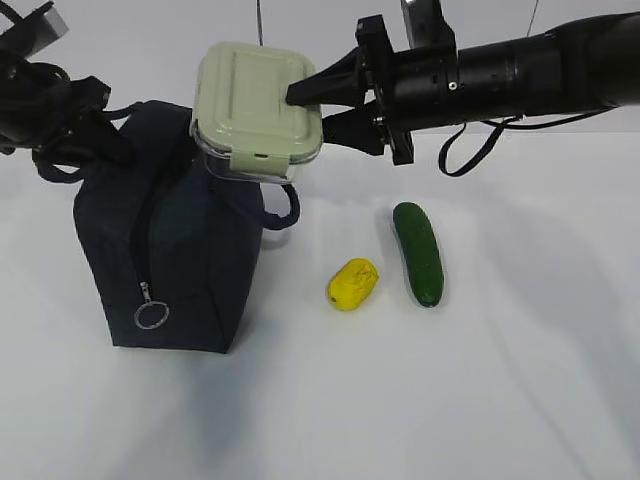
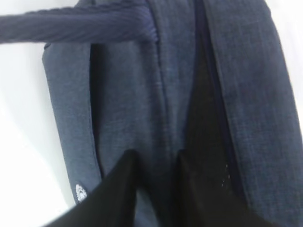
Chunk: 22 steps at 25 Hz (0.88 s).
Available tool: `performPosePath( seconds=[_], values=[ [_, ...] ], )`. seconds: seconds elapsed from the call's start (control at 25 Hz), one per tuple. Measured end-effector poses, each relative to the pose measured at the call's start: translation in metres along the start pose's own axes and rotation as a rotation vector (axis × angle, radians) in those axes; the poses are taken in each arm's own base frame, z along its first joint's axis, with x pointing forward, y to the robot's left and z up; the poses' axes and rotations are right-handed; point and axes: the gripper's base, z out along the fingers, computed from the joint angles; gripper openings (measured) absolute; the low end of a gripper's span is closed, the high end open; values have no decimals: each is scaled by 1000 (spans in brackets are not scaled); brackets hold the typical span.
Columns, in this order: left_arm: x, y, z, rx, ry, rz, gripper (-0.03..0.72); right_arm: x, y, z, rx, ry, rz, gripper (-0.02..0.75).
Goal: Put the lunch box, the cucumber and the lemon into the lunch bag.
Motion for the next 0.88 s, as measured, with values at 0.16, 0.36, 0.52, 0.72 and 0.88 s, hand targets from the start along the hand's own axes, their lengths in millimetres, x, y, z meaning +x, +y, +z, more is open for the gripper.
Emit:
performPosePath(
  seconds=[0.16,0.36,0.52,0.72,0.88],
  values=[
    [2,-2,0,21,25,1,34,-1,-2,1,-13,-10,19,354],
    [1,-10,-1,107,20,-43,-8,-2,2,2,-62,-26,45,354],
    [-2,-18,-2,203,-7,-82,-8,-3,6,1,-105,-32,64,354],
    [-7,-32,-6,363,-42,-155,-8,-3,5,2,-109,-28,69,354],
    [-7,-40,-9,455,-38,-166,-9,-1,-1,4,-95,-12,73,354]
  ],
)
